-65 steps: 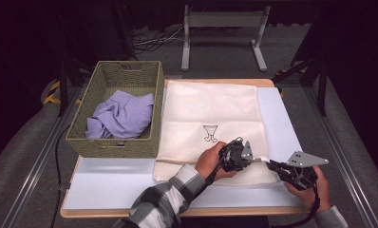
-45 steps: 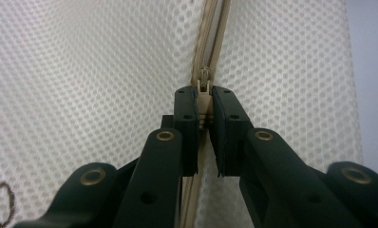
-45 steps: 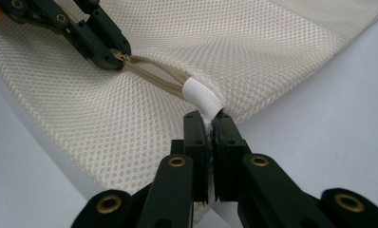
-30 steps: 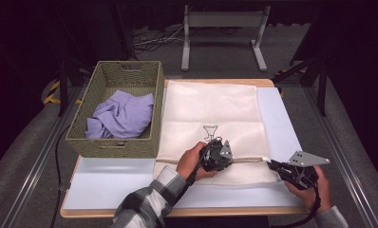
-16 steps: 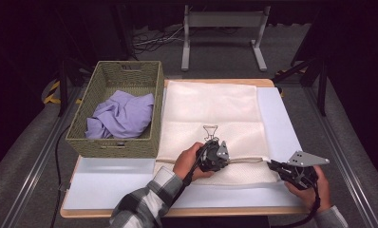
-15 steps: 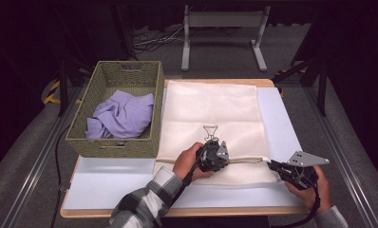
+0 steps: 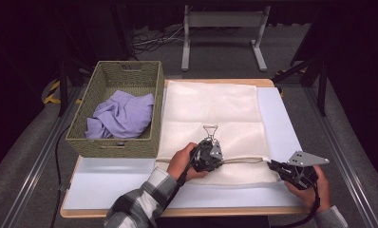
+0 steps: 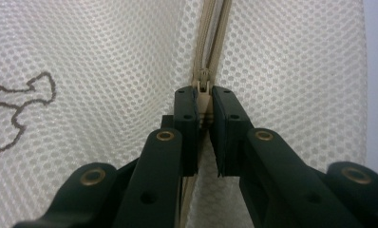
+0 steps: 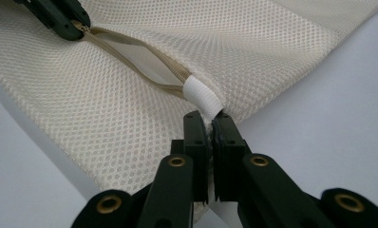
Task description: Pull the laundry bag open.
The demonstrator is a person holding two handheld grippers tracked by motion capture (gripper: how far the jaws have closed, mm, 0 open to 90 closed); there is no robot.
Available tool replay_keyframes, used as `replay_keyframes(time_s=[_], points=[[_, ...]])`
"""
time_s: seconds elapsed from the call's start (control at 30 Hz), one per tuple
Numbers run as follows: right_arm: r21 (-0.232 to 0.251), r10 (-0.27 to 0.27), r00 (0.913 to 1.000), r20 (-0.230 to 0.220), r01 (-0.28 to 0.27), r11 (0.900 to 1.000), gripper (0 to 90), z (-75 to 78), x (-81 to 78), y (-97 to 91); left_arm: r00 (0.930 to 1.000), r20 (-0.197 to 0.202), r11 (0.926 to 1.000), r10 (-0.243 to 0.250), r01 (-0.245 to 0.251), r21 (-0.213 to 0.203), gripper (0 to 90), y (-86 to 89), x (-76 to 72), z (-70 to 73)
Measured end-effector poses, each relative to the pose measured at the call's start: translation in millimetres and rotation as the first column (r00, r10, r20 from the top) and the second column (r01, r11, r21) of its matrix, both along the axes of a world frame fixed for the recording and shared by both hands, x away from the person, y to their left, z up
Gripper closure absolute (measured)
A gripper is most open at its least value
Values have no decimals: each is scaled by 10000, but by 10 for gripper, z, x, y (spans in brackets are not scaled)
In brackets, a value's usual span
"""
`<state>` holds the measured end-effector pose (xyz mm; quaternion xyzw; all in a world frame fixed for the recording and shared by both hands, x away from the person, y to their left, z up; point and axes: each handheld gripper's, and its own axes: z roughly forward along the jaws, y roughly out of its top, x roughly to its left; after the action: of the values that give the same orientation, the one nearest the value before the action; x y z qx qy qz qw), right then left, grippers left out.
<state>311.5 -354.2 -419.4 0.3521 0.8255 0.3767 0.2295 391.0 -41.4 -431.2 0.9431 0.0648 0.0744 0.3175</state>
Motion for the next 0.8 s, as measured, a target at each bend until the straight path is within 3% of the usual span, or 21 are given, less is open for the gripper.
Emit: replay_keyframes(time_s=[0.8], points=[[-14,-84,9999,-149,83,10000,864,-30,13,-10,9966,34,9965,820,-820,181,818,617,-57,12]])
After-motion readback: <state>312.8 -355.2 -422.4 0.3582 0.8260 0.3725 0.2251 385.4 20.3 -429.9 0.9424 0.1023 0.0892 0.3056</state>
